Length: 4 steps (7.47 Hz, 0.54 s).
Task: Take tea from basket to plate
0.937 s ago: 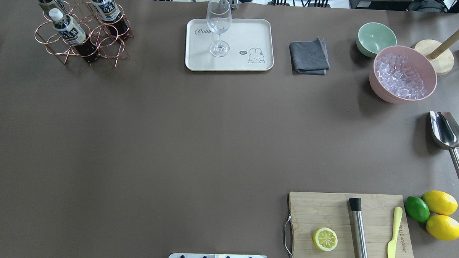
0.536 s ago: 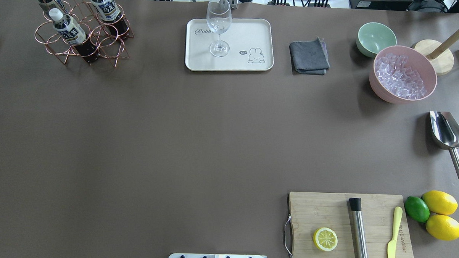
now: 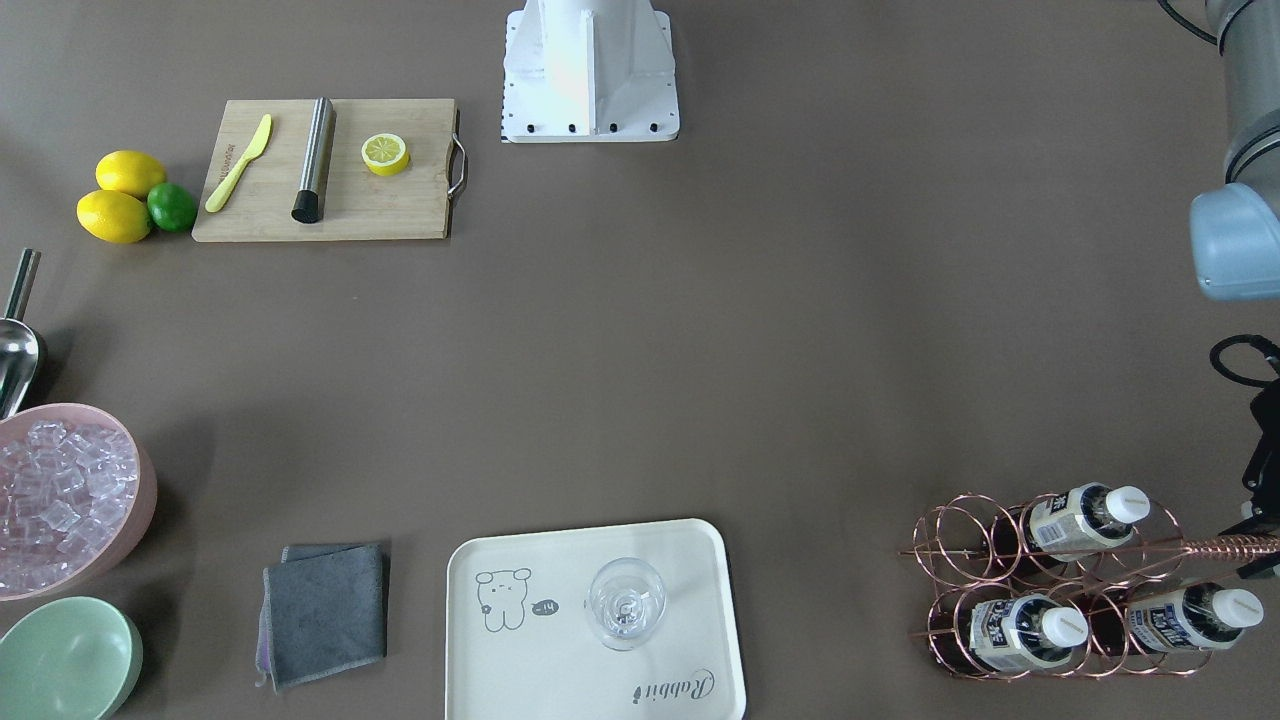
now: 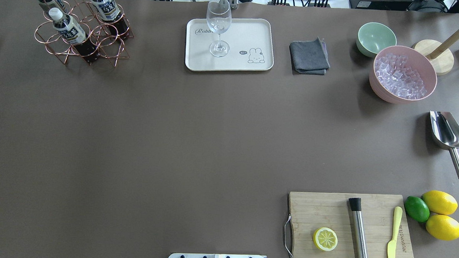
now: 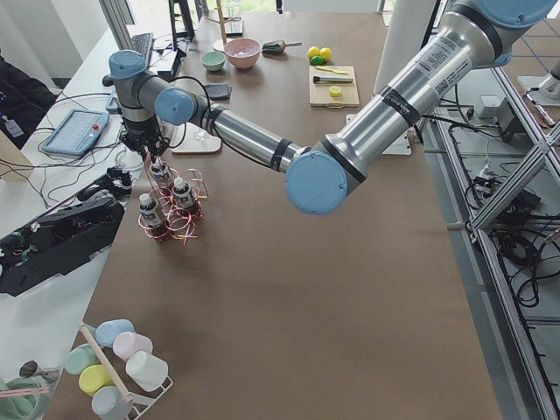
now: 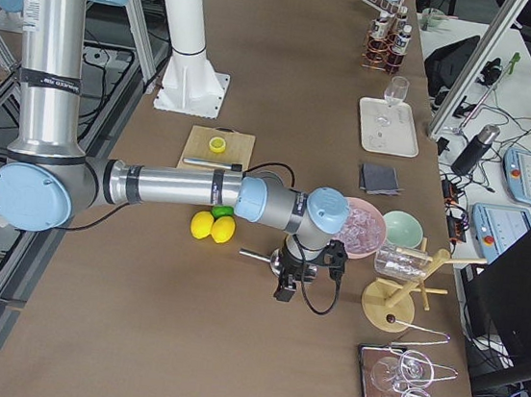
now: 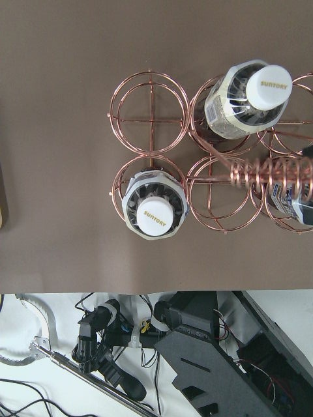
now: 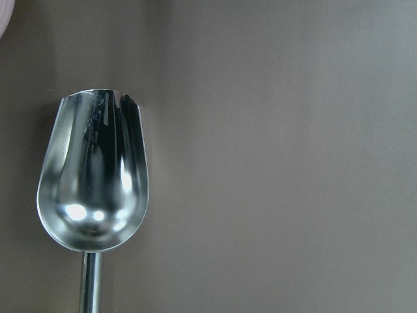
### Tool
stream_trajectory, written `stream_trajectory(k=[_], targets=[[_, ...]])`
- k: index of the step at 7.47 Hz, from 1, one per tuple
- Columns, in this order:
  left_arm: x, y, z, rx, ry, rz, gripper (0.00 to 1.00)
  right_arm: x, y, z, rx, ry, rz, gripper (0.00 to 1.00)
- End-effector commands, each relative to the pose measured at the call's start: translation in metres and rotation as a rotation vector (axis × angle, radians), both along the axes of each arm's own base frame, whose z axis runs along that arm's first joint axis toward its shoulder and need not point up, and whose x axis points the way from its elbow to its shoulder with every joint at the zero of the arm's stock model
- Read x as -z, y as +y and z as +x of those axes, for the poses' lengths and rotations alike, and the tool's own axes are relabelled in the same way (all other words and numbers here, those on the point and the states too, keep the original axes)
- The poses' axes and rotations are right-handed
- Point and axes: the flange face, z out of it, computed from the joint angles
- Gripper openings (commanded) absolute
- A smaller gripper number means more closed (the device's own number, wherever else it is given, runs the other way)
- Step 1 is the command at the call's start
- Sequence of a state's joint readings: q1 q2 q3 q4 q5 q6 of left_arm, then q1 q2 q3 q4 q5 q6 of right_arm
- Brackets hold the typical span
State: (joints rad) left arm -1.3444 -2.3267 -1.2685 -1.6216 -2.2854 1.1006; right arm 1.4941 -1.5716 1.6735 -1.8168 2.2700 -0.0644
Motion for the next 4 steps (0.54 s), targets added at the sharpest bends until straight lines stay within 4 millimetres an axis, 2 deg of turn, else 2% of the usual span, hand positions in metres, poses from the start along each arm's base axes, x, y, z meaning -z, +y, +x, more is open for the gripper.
stream_trajectory(k=[1,3,4], targets=[[0.021,0.011,-0.021,0.000,-0.002,0.046,0.00,0.006,-0.002,0.000,0.000,-0.001,0.012,1.00],[0.052,0.030,-0.042,-0.038,0.009,0.042,0.00,0.008,-0.004,0.000,0.000,-0.003,0.018,1.00],[0.066,0.044,-0.050,-0.040,0.007,0.059,0.00,0.015,-0.011,-0.001,0.000,-0.003,0.032,1.00]])
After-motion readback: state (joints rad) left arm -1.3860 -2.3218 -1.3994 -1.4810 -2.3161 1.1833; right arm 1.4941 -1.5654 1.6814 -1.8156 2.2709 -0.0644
